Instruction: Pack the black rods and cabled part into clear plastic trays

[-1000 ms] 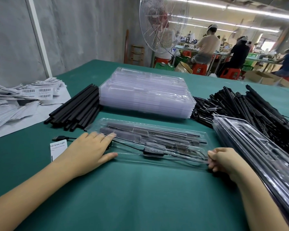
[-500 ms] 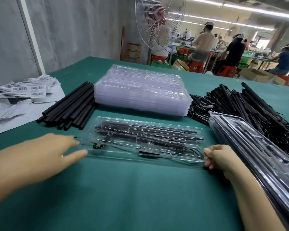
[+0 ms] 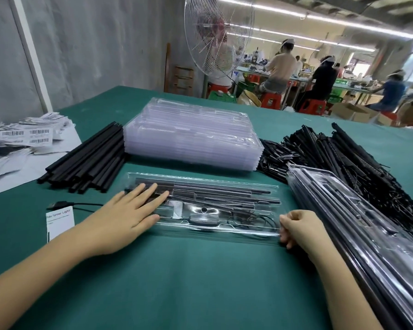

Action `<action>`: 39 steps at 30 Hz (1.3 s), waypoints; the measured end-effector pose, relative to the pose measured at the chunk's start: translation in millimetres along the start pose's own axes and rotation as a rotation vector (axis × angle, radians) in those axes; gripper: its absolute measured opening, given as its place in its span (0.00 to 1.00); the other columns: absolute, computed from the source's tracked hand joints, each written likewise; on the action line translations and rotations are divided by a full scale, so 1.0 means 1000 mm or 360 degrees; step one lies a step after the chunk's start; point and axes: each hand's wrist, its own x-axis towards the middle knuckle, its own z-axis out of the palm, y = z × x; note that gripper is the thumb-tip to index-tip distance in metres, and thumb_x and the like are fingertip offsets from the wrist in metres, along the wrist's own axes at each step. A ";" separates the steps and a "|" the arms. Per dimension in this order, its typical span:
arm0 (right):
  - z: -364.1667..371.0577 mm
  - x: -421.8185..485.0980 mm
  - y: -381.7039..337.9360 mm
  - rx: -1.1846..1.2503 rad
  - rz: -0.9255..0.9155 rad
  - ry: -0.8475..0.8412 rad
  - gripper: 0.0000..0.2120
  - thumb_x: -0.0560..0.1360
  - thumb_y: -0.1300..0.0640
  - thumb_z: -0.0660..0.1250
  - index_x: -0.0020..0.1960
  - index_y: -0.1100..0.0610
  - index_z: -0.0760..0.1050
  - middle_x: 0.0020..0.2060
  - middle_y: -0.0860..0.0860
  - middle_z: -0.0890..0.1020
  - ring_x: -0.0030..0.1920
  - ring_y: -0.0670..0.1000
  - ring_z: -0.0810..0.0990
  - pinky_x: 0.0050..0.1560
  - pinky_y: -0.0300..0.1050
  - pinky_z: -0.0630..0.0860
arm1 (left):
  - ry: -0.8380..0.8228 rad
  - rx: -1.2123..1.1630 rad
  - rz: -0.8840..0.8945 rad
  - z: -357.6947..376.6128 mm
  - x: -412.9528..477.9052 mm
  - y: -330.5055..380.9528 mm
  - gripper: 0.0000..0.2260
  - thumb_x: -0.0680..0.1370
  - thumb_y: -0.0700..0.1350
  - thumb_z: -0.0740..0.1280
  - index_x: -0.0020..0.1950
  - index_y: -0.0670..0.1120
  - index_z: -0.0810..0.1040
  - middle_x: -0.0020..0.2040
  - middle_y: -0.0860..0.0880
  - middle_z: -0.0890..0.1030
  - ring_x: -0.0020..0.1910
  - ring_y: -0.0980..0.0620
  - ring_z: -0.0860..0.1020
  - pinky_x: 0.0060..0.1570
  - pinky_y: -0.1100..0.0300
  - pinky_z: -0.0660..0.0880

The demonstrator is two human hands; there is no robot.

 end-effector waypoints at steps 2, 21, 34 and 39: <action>0.000 -0.001 -0.001 -0.0090 0.0012 0.0035 0.13 0.78 0.62 0.60 0.36 0.64 0.71 0.17 0.52 0.75 0.15 0.49 0.71 0.18 0.34 0.67 | 0.0010 -0.0002 -0.0007 -0.001 0.000 0.002 0.22 0.78 0.62 0.37 0.65 0.67 0.24 0.71 0.60 0.28 0.70 0.59 0.28 0.71 0.59 0.35; 0.061 -0.097 -0.057 0.1137 0.0450 -0.1030 0.16 0.76 0.53 0.65 0.52 0.67 0.69 0.41 0.64 0.82 0.36 0.58 0.84 0.28 0.44 0.79 | 0.0444 0.0339 0.0058 -0.015 0.004 0.017 0.37 0.80 0.61 0.36 0.58 0.49 0.83 0.53 0.41 0.83 0.48 0.41 0.83 0.36 0.50 0.80; 0.106 -0.062 -0.107 0.1908 0.0892 -0.0001 0.06 0.74 0.65 0.66 0.40 0.62 0.70 0.36 0.56 0.75 0.33 0.54 0.73 0.34 0.48 0.72 | 0.0878 0.0394 -0.0029 0.004 0.006 0.049 0.32 0.83 0.57 0.41 0.57 0.47 0.83 0.50 0.39 0.84 0.45 0.41 0.84 0.33 0.48 0.80; 0.106 -0.053 -0.117 0.1807 0.0986 0.0092 0.12 0.71 0.68 0.68 0.34 0.61 0.67 0.31 0.54 0.72 0.28 0.52 0.67 0.30 0.43 0.65 | 0.0971 0.0481 -0.0153 0.005 0.007 0.060 0.28 0.81 0.59 0.48 0.56 0.48 0.84 0.49 0.39 0.84 0.44 0.40 0.84 0.32 0.48 0.80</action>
